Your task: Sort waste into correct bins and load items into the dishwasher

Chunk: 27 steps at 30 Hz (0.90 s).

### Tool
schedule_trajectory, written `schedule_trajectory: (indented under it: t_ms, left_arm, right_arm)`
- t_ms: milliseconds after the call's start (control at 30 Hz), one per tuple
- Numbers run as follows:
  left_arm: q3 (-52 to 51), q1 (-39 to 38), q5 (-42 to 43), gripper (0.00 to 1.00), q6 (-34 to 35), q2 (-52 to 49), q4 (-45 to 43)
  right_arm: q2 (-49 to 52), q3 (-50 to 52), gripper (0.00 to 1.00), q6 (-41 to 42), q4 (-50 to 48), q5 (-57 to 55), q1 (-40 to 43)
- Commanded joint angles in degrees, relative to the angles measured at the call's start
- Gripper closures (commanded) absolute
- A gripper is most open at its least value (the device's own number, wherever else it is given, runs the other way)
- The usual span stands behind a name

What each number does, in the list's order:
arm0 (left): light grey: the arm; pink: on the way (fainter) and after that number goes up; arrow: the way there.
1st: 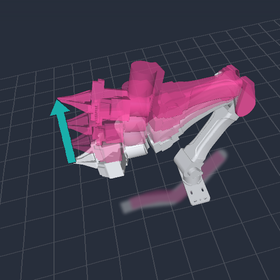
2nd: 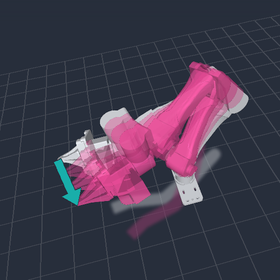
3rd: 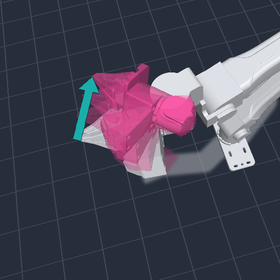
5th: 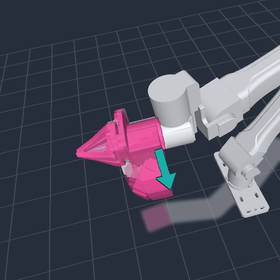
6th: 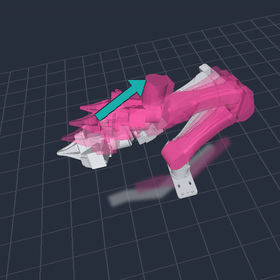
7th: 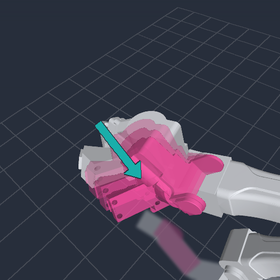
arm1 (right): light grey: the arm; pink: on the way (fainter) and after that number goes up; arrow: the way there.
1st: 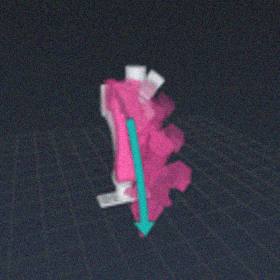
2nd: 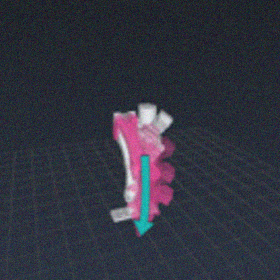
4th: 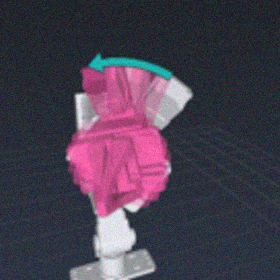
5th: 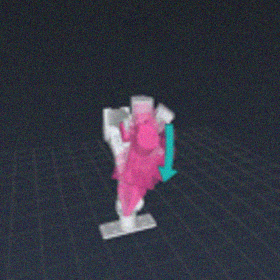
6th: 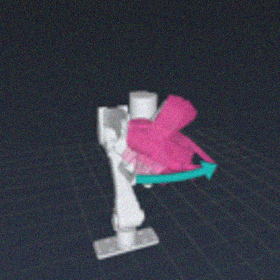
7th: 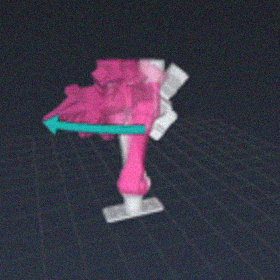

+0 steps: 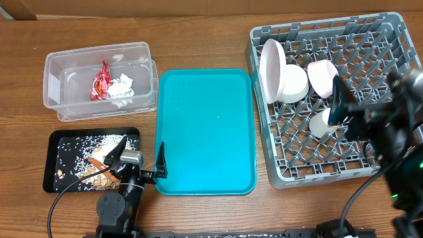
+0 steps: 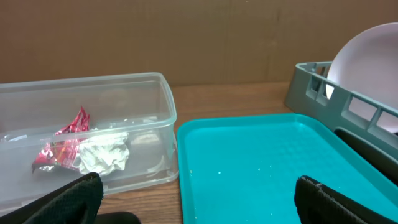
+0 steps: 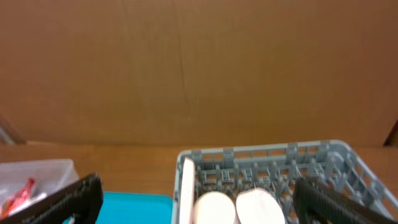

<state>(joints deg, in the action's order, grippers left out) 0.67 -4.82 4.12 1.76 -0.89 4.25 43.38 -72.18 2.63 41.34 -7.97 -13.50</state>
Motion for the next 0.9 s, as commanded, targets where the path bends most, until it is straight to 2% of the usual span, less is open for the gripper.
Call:
schedule_trajectory:
  t_ms: [0,233,367,700,867]
  left_arm:
    - [-0.39,0.31,0.37,0.0,1.03,0.63,-0.24]
    - [-0.39,0.31,0.37,0.0,1.03,0.63,-0.24]
    - [-0.39,0.31,0.37,0.0,1.03,0.63,-0.24]
    - [-0.39,0.31,0.37,0.0,1.03,0.63,-0.24]
    - [-0.39,0.31,0.37,0.0,1.03,0.63,-0.24]
  right_arm:
    - [-4.66,12.31,0.0,-0.68,-5.55,-1.01,0.13]
    - [-18.38,37.51,0.0,-0.68,-20.9,-0.35,0.31]
    - [-26.71,48.48,0.0,-0.63,-25.16,1.05,2.27]
    - [-41.33,64.96,0.0,-0.48,-29.73,9.64,7.98]
    - [-43.23,71.87,0.0,-0.48,-39.47,11.19,8.11]
